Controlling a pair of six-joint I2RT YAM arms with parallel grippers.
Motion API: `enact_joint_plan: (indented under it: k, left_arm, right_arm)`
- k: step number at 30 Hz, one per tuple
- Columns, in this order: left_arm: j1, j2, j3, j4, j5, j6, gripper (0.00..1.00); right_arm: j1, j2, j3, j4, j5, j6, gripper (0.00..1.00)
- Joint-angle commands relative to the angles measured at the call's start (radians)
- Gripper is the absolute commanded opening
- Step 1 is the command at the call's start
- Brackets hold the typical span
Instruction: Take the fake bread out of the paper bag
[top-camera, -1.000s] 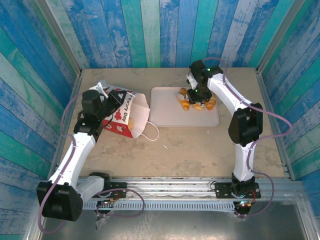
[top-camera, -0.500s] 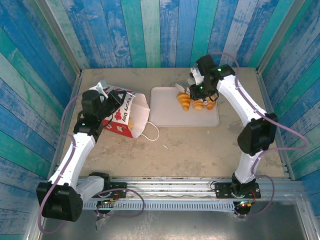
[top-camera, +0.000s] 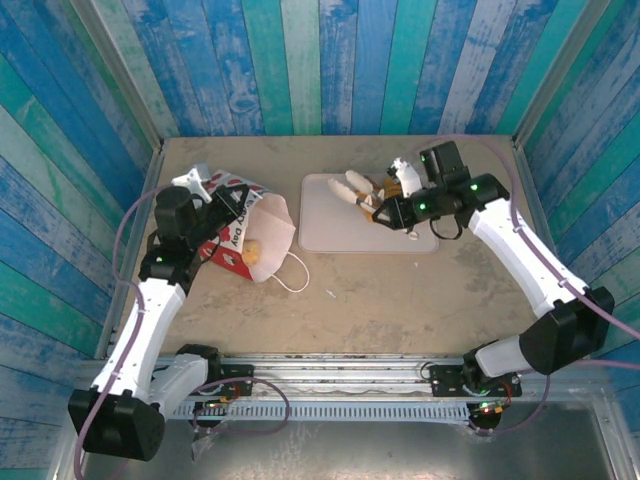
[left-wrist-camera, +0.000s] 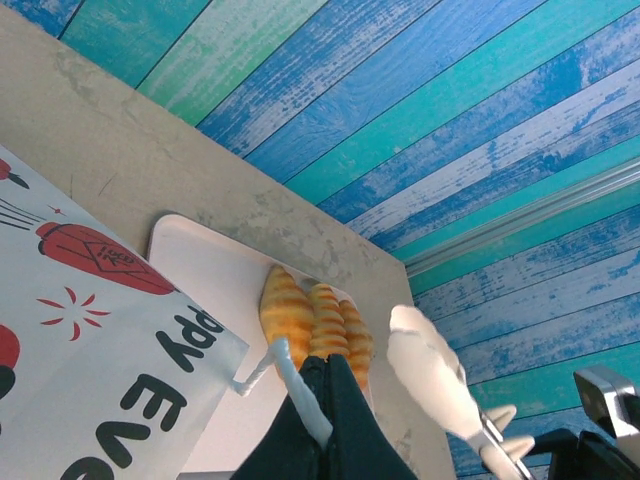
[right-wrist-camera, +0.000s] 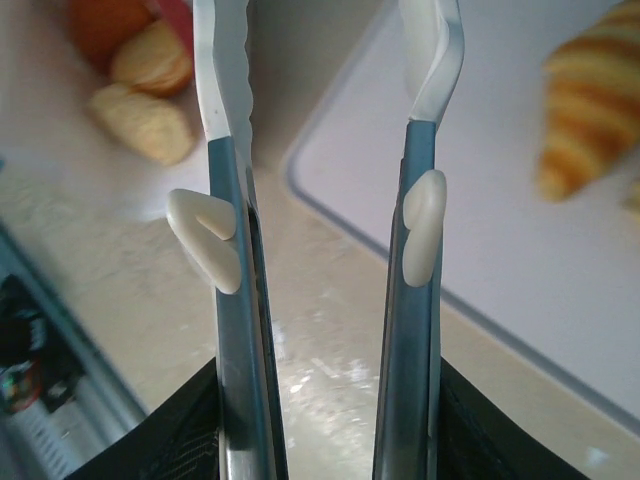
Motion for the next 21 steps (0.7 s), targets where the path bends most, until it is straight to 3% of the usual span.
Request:
enact_joint_plan:
  k: [1, 10, 21]
  left_arm:
    - [-0.002, -0.025, 0.028, -0.026, -0.014, 0.033, 0.00]
    - [-0.002, -0.020, 0.036, -0.030, -0.013, 0.023, 0.00]
    - [-0.002, -0.026, 0.038, -0.043, -0.016, 0.024, 0.00]
  right_arm:
    - [0.060, -0.058, -0.061, 0.066, -0.187, -0.039, 0.47]
    - [0.281, -0.042, -0.113, 0.083, -0.175, -0.095, 0.47]
    - [0.408, 0.143, -0.005, 0.025, 0.041, -0.124, 0.48]
